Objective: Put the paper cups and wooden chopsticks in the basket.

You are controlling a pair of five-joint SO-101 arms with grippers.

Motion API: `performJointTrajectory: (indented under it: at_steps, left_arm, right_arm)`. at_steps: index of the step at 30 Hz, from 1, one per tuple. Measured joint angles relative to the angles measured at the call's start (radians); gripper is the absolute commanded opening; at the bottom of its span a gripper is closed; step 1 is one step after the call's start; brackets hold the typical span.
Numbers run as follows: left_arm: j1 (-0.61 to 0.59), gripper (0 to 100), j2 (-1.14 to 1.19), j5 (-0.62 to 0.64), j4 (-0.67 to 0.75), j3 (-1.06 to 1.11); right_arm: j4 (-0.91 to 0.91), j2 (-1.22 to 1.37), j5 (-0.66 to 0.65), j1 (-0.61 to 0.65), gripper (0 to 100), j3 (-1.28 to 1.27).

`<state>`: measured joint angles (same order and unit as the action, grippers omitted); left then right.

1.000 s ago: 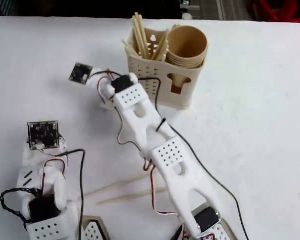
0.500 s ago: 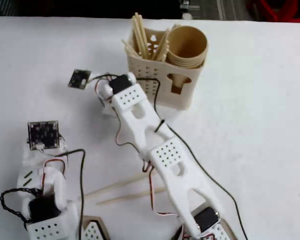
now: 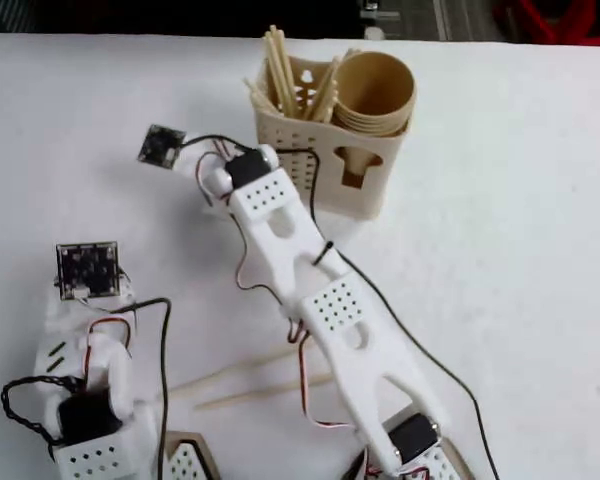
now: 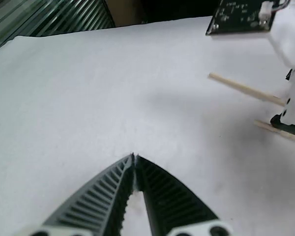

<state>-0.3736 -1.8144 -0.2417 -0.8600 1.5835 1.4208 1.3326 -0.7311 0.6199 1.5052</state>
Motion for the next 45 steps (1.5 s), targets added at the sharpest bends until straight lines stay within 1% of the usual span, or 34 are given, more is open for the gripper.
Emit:
performJointTrajectory:
  at_steps: [4,10,12,17,19,24,28,36,39,45]
  left_arm:
    - [0.0,2,0.0,0.0,0.0,0.0]
    - [0.0,2,0.0,0.0,0.0,0.0]
    - [0.0,2,0.0,0.0,0.0,0.0]
    - [0.0,2,0.0,0.0,0.0,0.0]
    - [0.0,2,0.0,0.0,0.0,0.0]
    - [0.0,2,0.0,0.0,0.0,0.0]
    - [0.0,2,0.0,0.0,0.0,0.0]
    - [0.0,2,0.0,0.0,0.0,0.0]
    - [0.0,2,0.0,0.0,0.0,0.0]
    - [0.0,2,0.0,0.0,0.0,0.0]
  right_arm:
    - [-0.068,0.048,0.0,-0.015,28.9,0.011]
    - [-0.087,0.057,0.0,-0.018,28.3,0.014]
    - [-0.072,0.057,0.0,-0.018,24.5,0.014]
    - [0.002,0.055,0.0,-0.002,9.9,0.023]
    - [0.028,0.055,0.0,0.011,7.7,0.034]
    - [0.121,0.052,0.0,0.058,7.4,0.048]
    - [0.169,0.052,0.0,0.071,7.4,0.089]
    - [0.196,0.055,-0.003,0.074,7.4,0.13]
    - [0.157,0.057,-0.003,0.074,7.3,0.129]
    - [-0.028,0.057,-0.003,0.038,7.3,0.129]
